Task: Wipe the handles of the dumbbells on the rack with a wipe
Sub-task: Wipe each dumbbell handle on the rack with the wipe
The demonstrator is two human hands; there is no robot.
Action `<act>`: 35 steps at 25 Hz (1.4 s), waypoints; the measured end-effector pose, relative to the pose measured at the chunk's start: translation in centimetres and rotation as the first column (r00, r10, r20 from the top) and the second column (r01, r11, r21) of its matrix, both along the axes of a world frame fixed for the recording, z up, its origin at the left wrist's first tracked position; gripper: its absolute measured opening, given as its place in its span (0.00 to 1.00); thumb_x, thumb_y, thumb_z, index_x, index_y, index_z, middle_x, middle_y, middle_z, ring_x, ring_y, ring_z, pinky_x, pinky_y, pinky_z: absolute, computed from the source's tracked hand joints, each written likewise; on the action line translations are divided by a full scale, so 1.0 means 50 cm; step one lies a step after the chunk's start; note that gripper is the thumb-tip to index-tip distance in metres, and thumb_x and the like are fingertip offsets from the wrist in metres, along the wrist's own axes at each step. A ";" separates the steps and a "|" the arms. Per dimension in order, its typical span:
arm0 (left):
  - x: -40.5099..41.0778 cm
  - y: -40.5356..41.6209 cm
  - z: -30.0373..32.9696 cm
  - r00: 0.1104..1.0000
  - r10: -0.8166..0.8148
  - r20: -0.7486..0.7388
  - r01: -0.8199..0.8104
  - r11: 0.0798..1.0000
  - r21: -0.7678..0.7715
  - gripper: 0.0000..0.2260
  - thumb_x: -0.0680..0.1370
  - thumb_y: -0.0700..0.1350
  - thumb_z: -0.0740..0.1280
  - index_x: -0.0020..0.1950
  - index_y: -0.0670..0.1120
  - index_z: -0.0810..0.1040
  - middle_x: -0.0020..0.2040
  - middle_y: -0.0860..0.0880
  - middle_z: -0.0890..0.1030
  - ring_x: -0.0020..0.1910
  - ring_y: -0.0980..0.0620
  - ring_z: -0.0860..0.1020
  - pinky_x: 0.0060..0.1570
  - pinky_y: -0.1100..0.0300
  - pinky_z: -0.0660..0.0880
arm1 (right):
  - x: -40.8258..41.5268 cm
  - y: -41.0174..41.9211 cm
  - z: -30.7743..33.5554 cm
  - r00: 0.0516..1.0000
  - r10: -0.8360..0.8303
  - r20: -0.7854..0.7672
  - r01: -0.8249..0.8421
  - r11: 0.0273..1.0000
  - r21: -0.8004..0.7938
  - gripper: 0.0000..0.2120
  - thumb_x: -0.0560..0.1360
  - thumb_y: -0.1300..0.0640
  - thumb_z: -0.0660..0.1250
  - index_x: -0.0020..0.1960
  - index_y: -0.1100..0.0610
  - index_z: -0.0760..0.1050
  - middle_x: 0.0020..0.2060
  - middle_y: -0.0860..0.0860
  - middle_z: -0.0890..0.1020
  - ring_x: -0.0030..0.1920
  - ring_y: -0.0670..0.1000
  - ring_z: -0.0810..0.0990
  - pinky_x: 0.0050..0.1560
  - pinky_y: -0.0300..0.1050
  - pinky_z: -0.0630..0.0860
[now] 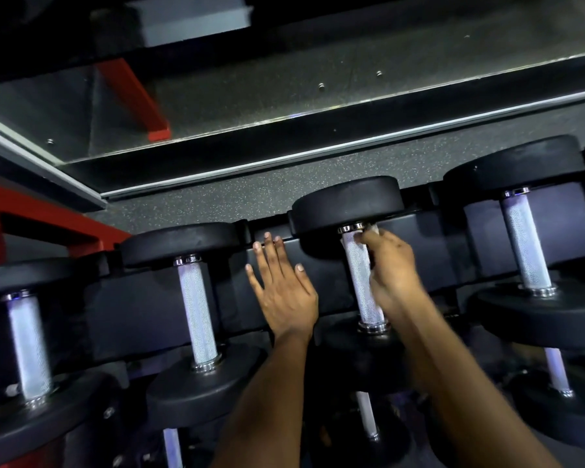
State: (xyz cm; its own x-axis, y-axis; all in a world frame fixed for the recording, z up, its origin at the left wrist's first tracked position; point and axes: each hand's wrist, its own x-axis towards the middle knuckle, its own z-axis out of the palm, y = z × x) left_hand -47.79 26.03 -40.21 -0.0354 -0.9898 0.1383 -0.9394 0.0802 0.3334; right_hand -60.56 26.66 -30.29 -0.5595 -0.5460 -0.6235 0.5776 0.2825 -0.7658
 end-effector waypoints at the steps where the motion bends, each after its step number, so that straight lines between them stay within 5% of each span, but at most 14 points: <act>1: 0.002 0.000 -0.001 1.000 0.000 -0.004 0.000 1.000 0.003 0.26 0.79 0.47 0.50 0.77 0.40 0.60 0.78 0.46 0.58 0.78 0.45 0.55 0.75 0.44 0.48 | -0.025 -0.002 0.006 0.991 0.054 0.126 -0.052 0.998 -0.023 0.10 0.72 0.72 0.63 0.37 0.60 0.74 0.26 0.50 0.79 0.28 0.45 0.77 0.34 0.40 0.76; 5: -0.001 -0.001 0.001 1.000 0.000 -0.001 0.000 1.000 0.014 0.26 0.79 0.48 0.50 0.77 0.41 0.59 0.79 0.46 0.57 0.78 0.46 0.54 0.75 0.44 0.48 | -0.067 0.003 0.001 0.956 0.208 0.209 -0.217 0.976 0.021 0.11 0.77 0.72 0.57 0.41 0.62 0.73 0.25 0.48 0.80 0.28 0.43 0.79 0.37 0.36 0.79; 9: 0.002 -0.002 -0.004 1.000 0.001 -0.003 -0.001 1.000 0.011 0.26 0.79 0.48 0.50 0.77 0.41 0.59 0.79 0.46 0.57 0.78 0.46 0.53 0.75 0.44 0.47 | -0.079 -0.024 0.013 0.853 0.411 0.322 -0.445 0.895 0.036 0.15 0.78 0.69 0.50 0.46 0.62 0.75 0.36 0.55 0.83 0.34 0.48 0.83 0.42 0.43 0.80; 13: 0.000 -0.004 -0.002 1.000 -0.004 0.000 0.004 1.000 0.012 0.26 0.80 0.48 0.50 0.77 0.41 0.59 0.79 0.46 0.57 0.78 0.46 0.53 0.75 0.45 0.47 | -0.084 -0.024 0.025 0.930 0.353 0.099 -0.361 0.930 0.070 0.16 0.76 0.72 0.54 0.34 0.57 0.68 0.30 0.52 0.72 0.32 0.45 0.71 0.35 0.34 0.69; 16: 0.002 0.000 -0.003 1.000 -0.003 0.009 0.003 1.000 0.014 0.26 0.80 0.48 0.50 0.78 0.41 0.58 0.79 0.46 0.55 0.78 0.46 0.52 0.75 0.45 0.46 | -0.071 -0.025 0.017 0.893 0.383 0.237 -0.400 0.916 0.025 0.17 0.77 0.70 0.50 0.38 0.62 0.73 0.30 0.53 0.81 0.33 0.50 0.79 0.31 0.37 0.77; 20: 0.001 -0.004 -0.003 1.000 0.000 0.027 -0.001 1.000 0.012 0.26 0.80 0.48 0.49 0.78 0.41 0.57 0.79 0.46 0.55 0.78 0.46 0.52 0.75 0.47 0.44 | -0.036 -0.039 0.017 0.922 0.387 -0.008 -0.383 0.916 0.117 0.13 0.74 0.72 0.54 0.39 0.60 0.73 0.23 0.46 0.79 0.28 0.44 0.78 0.28 0.34 0.73; 22: 0.002 -0.004 -0.005 0.999 -0.003 0.033 0.003 1.000 0.014 0.27 0.79 0.48 0.50 0.78 0.41 0.58 0.79 0.46 0.56 0.78 0.46 0.53 0.75 0.47 0.44 | -0.020 -0.042 0.021 0.915 0.388 -0.109 -0.378 0.920 0.104 0.08 0.72 0.71 0.61 0.47 0.63 0.75 0.31 0.50 0.80 0.33 0.45 0.77 0.36 0.37 0.74; 25: 0.003 -0.002 -0.008 0.999 -0.005 0.045 0.005 1.000 0.014 0.27 0.79 0.49 0.50 0.78 0.41 0.58 0.79 0.46 0.57 0.77 0.46 0.53 0.74 0.46 0.46 | -0.027 -0.039 0.026 0.937 0.335 0.100 -0.338 0.941 0.022 0.07 0.70 0.75 0.61 0.44 0.66 0.74 0.29 0.54 0.79 0.33 0.50 0.78 0.36 0.42 0.79; 30: 0.003 -0.005 -0.003 0.995 -0.027 0.094 0.026 0.999 0.019 0.29 0.80 0.53 0.51 0.78 0.41 0.56 0.79 0.45 0.55 0.78 0.44 0.52 0.74 0.44 0.47 | -0.003 -0.035 0.037 0.930 0.362 -0.055 -0.362 0.932 0.019 0.08 0.68 0.73 0.67 0.43 0.62 0.76 0.35 0.52 0.80 0.38 0.50 0.79 0.47 0.45 0.76; 32: 0.001 -0.002 0.000 0.992 -0.038 0.117 0.037 0.999 0.012 0.30 0.79 0.54 0.52 0.78 0.41 0.56 0.79 0.44 0.55 0.78 0.44 0.52 0.74 0.44 0.46 | -0.022 -0.029 0.023 0.942 0.336 -0.016 -0.336 0.942 -0.002 0.10 0.68 0.74 0.68 0.37 0.60 0.76 0.30 0.49 0.81 0.33 0.46 0.79 0.41 0.39 0.77; 35: 0.001 -0.003 0.004 0.991 -0.039 0.127 0.033 0.998 0.052 0.30 0.79 0.54 0.51 0.79 0.42 0.54 0.80 0.45 0.53 0.78 0.44 0.51 0.75 0.45 0.44 | -0.041 0.004 0.011 0.857 0.356 -0.372 -0.318 0.934 0.163 0.10 0.68 0.64 0.74 0.34 0.55 0.75 0.29 0.46 0.78 0.30 0.42 0.74 0.35 0.38 0.73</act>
